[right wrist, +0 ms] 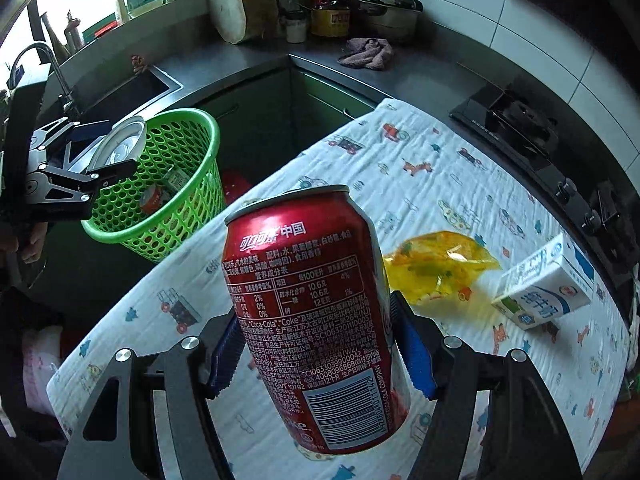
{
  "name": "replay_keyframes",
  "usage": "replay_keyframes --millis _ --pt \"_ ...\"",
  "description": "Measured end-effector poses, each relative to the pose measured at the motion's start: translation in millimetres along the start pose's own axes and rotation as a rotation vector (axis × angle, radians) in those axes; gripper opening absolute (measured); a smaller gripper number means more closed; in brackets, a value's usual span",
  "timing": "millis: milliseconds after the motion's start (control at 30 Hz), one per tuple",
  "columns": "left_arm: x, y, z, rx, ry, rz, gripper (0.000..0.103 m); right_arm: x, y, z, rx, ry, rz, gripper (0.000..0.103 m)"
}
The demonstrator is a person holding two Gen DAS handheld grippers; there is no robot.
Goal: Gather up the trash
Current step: 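Carry lid and can over the green wastebasket and open both tools to drop them, then grasp the orange snack packet with the right tool while the left tool grasps the yellow plastic bag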
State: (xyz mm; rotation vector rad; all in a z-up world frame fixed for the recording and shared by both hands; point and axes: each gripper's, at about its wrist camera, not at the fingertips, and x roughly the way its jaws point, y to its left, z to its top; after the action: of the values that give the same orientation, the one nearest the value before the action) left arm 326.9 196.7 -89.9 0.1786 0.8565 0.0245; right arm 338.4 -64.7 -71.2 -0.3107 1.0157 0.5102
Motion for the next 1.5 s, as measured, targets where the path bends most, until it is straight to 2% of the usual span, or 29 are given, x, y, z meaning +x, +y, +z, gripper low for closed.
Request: replay_keyframes --millis 167,467,967,1167,1233,1500 --pt "15 36 -15 -0.048 0.046 0.043 0.091 8 26 25 -0.021 -0.015 0.036 0.066" --pt "32 68 -44 -0.093 0.117 0.075 0.093 31 86 75 -0.061 -0.046 0.125 0.066" --pt "14 92 -67 -0.150 0.110 0.089 0.094 77 152 137 -0.035 -0.057 0.202 0.066" --pt "6 93 -69 -0.154 0.104 0.092 0.095 93 175 148 -0.004 -0.050 0.241 0.068" --pt "4 93 -69 -0.152 0.100 0.093 0.095 92 181 148 -0.008 -0.062 0.252 0.079" --pt "-7 80 -67 -0.131 0.082 0.086 0.095 71 177 133 -0.014 -0.098 0.255 0.080"
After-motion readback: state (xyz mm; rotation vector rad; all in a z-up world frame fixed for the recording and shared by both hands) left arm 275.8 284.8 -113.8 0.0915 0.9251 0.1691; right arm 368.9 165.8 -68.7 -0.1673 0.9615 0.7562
